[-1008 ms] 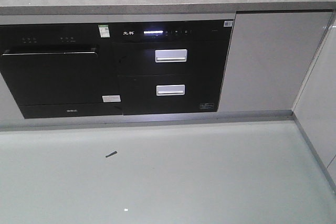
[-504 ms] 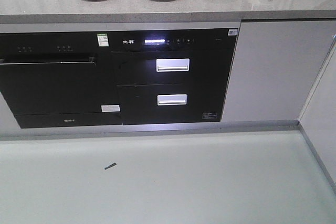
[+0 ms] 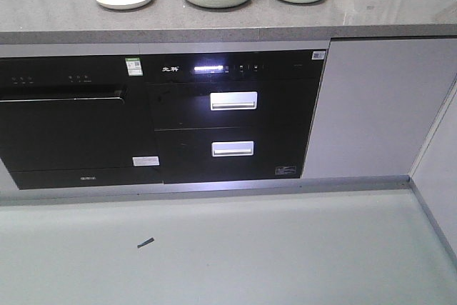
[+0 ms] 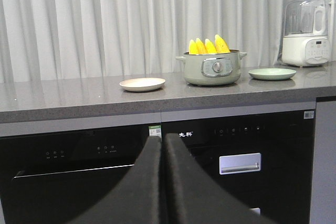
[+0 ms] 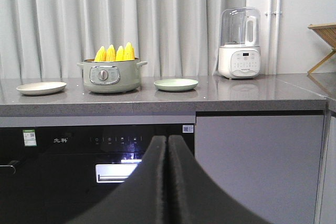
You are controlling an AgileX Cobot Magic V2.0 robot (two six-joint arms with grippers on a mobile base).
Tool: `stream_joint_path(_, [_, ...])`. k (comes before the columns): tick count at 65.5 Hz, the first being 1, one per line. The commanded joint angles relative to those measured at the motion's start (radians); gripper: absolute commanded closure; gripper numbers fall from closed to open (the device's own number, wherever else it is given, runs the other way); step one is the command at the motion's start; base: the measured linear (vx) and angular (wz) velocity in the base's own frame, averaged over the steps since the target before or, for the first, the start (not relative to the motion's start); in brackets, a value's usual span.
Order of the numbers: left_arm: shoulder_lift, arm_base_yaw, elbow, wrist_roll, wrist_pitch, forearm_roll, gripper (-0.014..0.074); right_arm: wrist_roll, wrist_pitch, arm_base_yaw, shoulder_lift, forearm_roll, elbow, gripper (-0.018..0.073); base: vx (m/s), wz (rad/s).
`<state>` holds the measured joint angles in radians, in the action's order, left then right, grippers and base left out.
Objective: Distribute corn equally
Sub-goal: 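Drive the base forward toward the counter with the corn pot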
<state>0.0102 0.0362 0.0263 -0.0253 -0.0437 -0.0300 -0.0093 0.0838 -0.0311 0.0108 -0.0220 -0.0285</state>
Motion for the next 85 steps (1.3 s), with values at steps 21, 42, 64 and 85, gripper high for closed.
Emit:
stream_joint_path(21, [0.018, 0.0, 0.014, -0.001, -0.071, 0.009, 0.0603, -0.003, 0.075, 0.004, 0.011, 0.006, -0.008, 0.057, 0.16, -0.02])
stream_joint_path(42, [0.018, 0.0, 0.014, -0.001, -0.071, 0.009, 0.0603, -0.003, 0.075, 0.004, 0.011, 0.006, -0.008, 0.057, 0.17, 0.01])
stream_joint_path(64, [0.018, 0.0, 0.014, -0.001, -0.071, 0.009, 0.0603, -0.003, 0.076, 0.004, 0.011, 0.006, -0.008, 0.057, 0.17, 0.01])
stream_joint_path(85, [0.018, 0.0, 0.014, -0.001, -0.071, 0.009, 0.0603, -0.003, 0.076, 0.004, 0.011, 0.006, -0.008, 0.057, 0.16, 0.0])
